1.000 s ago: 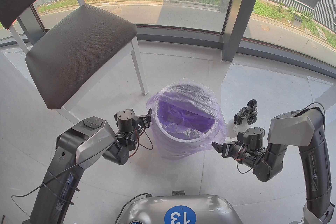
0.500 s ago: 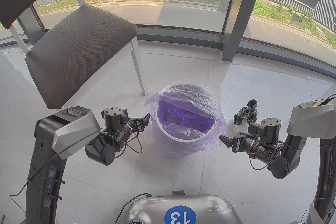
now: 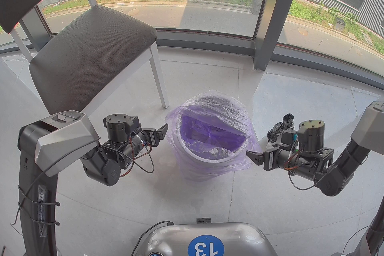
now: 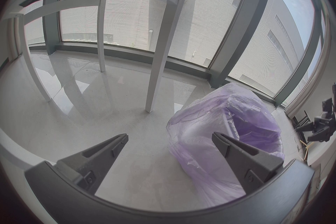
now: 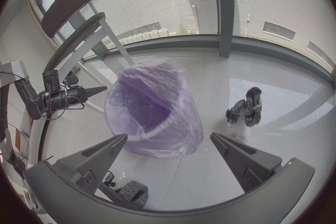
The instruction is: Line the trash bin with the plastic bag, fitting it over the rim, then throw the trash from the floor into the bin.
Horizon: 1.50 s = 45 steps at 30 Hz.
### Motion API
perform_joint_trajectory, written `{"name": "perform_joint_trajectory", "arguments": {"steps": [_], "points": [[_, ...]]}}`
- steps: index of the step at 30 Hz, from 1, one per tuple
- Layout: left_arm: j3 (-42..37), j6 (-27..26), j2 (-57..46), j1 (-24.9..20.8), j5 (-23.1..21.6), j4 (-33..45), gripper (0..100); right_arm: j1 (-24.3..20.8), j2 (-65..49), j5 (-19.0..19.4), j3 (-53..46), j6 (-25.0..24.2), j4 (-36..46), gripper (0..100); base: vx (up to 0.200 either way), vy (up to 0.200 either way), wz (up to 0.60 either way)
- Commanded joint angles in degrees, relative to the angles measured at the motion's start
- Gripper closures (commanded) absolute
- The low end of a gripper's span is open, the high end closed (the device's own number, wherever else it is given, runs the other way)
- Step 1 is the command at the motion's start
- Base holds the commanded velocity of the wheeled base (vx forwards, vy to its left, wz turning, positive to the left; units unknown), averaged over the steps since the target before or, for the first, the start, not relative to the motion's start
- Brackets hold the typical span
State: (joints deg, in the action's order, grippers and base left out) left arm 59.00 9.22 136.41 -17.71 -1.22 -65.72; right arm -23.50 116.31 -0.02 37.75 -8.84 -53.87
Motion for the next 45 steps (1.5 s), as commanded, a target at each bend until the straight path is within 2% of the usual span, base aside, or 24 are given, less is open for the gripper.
{"name": "perform_joint_trajectory", "arguments": {"steps": [1,5,9,13,16,18,25,26,28,31,34,45], "points": [[-2.49,-0.16,-4.58,0.13,-0.28,-0.90,0,-4.80,-3.72,-3.32,12.17,2.42,10.10,0,0.000,0.000,0.00],[-3.46,-1.48,-5.54,0.13,-0.28,-1.87,0,-6.38,-3.02,-3.67,17.70,4.62,15.37,0,0.000,0.000,0.00],[-3.72,-3.33,-5.63,0.49,-0.28,-2.84,0,-6.99,-1.79,-5.78,21.84,7.26,18.80,0,0.000,0.000,0.00],[-4.77,-4.73,-5.98,0.40,-0.28,-4.33,0,-7.08,1.99,-8.50,25.70,15.43,19.15,0,0.000,0.000,0.00],[-4.86,-5.26,-5.98,0.49,-0.19,-4.42,0,-7.08,3.05,-9.82,25.70,18.24,18.54,0,0.000,0.000,0.00],[-4.77,-5.44,-5.90,0.57,-0.19,-4.42,0,-7.08,5.59,-11.84,24.74,23.08,14.58,0,0.000,0.000,0.00],[-4.69,-5.52,-5.90,0.57,-0.10,-4.42,0,-6.82,11.48,-11.93,22.01,32.74,0.52,0,0.000,0.000,0.00],[-4.69,-5.52,-5.90,0.57,-0.10,-4.42,0,-6.82,11.48,-11.93,22.01,32.74,0.52,0,0.000,0.000,0.00],[-4.69,-5.61,-5.90,0.84,-0.10,-4.42,0,-6.47,14.12,-11.84,20.87,38.63,-6.16,0,0.000,0.000,0.00],[-4.69,-6.23,-5.72,0.93,-0.10,-4.42,0,-6.38,16.84,-11.75,20.61,43.20,-12.22,0,0.000,0.000,0.00],[-4.51,-7.02,-5.63,1.28,0.25,-4.51,0,-6.29,18.34,-11.14,20.61,45.31,-14.51,0,0.000,0.000,0.00],[-4.16,-7.72,-5.28,1.37,0.52,-4.59,0,-6.12,20.10,-11.14,21.66,46.02,-14.51,0,0.000,0.000,0.00]]}}
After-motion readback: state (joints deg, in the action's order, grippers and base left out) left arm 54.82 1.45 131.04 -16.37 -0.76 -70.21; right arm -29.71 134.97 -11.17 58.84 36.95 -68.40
